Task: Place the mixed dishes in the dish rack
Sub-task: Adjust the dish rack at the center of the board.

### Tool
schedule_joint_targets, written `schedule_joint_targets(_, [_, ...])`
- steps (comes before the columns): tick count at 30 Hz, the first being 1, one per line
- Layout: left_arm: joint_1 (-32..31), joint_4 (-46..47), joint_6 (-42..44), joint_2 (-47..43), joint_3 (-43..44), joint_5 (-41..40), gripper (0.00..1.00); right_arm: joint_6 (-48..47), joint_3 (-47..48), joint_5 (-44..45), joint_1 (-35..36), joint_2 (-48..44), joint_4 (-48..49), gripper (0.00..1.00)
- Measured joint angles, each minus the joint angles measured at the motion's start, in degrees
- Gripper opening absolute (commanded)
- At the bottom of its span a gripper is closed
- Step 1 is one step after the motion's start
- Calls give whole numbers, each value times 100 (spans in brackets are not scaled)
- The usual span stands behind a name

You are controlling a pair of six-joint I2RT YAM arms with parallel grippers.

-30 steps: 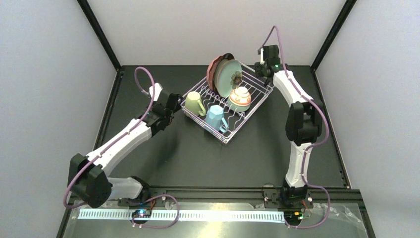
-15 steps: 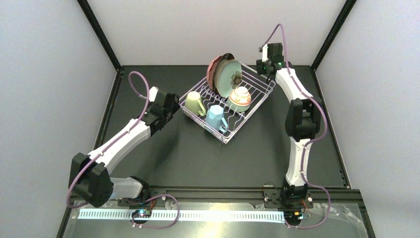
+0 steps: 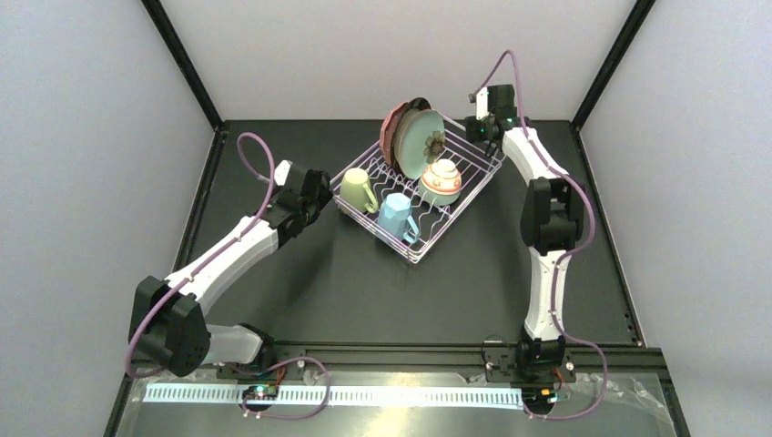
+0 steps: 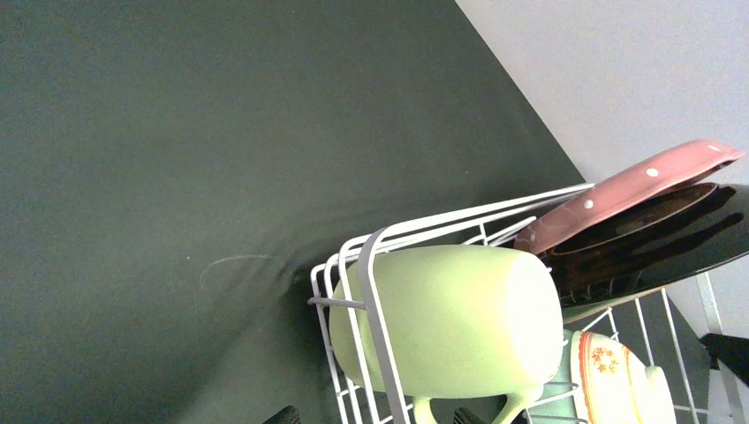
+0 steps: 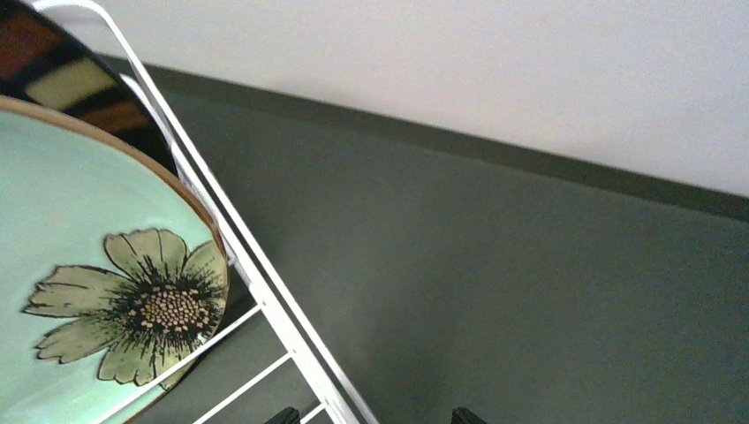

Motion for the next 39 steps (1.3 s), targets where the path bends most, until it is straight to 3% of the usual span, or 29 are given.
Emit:
schedule_joint_targets(5, [13, 7, -52, 0, -4, 35, 99, -17, 179, -103, 0, 365, -28, 97])
schedule_joint_targets(8, [50, 37, -83, 0, -28, 66, 99, -11, 321, -166, -7, 485, -68, 90])
schedule_joint_targets(10, [85, 68, -94, 0, -79, 98, 99, -4, 385, -197, -4, 527, -87, 83])
schedule_joint_targets(15, [149, 85, -114, 0, -184, 162, 99, 33, 496, -199, -4, 570, -111, 52])
schedule_joint_targets(27, [286, 90, -105, 0, -205, 280, 99, -457, 479, -728, -35, 544, -251, 6])
schedule_joint_targets(39, [424, 46, 42, -63, -387, 308, 99, 356, -1276, -717, 144, -485, 555, 1])
